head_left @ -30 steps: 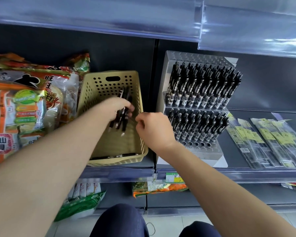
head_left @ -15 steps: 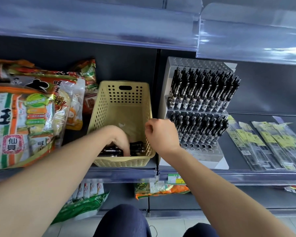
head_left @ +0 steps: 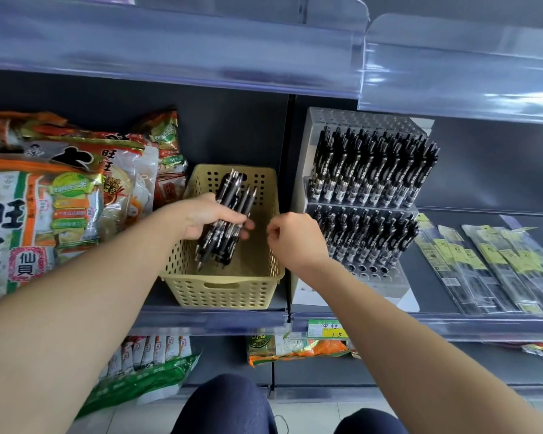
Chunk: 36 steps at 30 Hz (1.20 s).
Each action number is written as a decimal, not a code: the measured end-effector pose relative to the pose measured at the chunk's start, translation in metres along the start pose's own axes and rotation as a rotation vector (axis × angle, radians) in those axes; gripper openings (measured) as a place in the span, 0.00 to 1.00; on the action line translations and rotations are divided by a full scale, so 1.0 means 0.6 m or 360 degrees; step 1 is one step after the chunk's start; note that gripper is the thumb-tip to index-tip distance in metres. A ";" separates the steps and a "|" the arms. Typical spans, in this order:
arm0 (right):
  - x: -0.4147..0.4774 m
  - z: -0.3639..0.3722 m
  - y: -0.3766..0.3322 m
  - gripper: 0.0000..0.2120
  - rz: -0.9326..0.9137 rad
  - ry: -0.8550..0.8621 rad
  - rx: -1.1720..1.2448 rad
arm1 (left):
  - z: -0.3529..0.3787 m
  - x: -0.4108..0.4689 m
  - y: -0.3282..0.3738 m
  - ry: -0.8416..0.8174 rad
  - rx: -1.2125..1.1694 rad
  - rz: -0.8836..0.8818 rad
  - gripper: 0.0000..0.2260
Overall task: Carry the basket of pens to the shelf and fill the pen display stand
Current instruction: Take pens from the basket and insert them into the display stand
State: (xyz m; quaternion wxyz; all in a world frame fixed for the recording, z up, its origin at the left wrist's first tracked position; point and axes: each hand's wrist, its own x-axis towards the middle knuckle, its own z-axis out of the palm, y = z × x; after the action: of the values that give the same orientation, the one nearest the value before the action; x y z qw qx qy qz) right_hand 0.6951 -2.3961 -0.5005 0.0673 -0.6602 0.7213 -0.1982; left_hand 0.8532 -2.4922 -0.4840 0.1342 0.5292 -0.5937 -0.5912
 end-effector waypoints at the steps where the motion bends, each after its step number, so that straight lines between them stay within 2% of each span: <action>1: 0.001 -0.001 0.000 0.10 0.0005 0.0001 0.0012 | -0.001 0.006 -0.001 0.0027 -0.0075 0.0039 0.51; 2: 0.000 -0.002 0.000 0.10 0.0013 0.0006 0.0018 | 0.004 0.001 0.004 0.0055 -0.0131 0.0077 0.54; 3: -0.001 -0.004 -0.001 0.10 0.0016 0.0013 0.0015 | 0.014 -0.018 0.014 0.0072 -0.0210 0.0073 0.52; 4: -0.003 -0.006 -0.002 0.11 0.0018 0.0014 -0.0002 | 0.025 -0.042 0.026 0.0060 -0.0300 0.0060 0.43; 6: -0.006 -0.009 -0.004 0.14 0.0033 0.0013 -0.0074 | 0.039 -0.066 0.034 0.0100 -0.0382 0.0058 0.13; 7: -0.008 -0.012 -0.005 0.15 0.0048 0.0048 -0.0109 | 0.045 -0.074 0.039 0.0096 -0.0401 0.0081 0.10; 10: -0.013 -0.023 -0.013 0.13 0.0048 0.0326 0.0039 | 0.068 -0.112 0.062 0.0169 -0.0468 0.0202 0.06; 13: -0.024 -0.038 -0.012 0.17 -0.0276 0.0552 0.0359 | 0.074 -0.122 0.076 0.0189 -0.0627 0.0202 0.16; 15: -0.033 -0.046 -0.007 0.20 -0.0658 0.0628 0.0233 | 0.072 -0.121 0.084 0.0181 -0.0691 0.0146 0.09; 17: -0.039 -0.052 -0.003 0.16 -0.0941 0.0771 -0.0009 | 0.070 -0.120 0.087 0.0128 -0.0728 0.0113 0.09; 19: -0.044 -0.059 -0.001 0.12 -0.1116 0.0921 -0.0198 | 0.070 -0.115 0.087 0.0072 -0.0693 0.0129 0.10; 22: -0.054 -0.080 -0.005 0.09 -0.1228 0.1046 -0.0222 | 0.077 -0.118 0.089 -0.0015 -0.0693 0.0145 0.10; 24: -0.062 -0.100 -0.011 0.07 -0.1150 0.1120 -0.0101 | 0.084 -0.121 0.093 -0.0003 -0.0725 0.0161 0.08; 29: -0.090 -0.165 -0.025 0.11 -0.0678 0.1254 0.0345 | 0.110 -0.129 0.106 0.0088 -0.0784 0.0299 0.06; 31: -0.101 -0.187 -0.017 0.11 -0.0468 0.1223 0.0498 | 0.125 -0.139 0.108 0.0081 -0.0813 0.0355 0.04; 36: -0.128 -0.214 0.030 0.10 0.0061 0.1110 0.0752 | 0.170 -0.152 0.105 0.0086 -0.0721 0.0392 0.10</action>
State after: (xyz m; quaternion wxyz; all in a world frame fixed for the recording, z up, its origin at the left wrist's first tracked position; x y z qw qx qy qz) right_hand 0.6417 -2.2951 -0.4028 -0.0275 -0.5065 0.6478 -0.5684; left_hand 0.7802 -2.3799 -0.4151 0.3359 0.4250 -0.5024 -0.6739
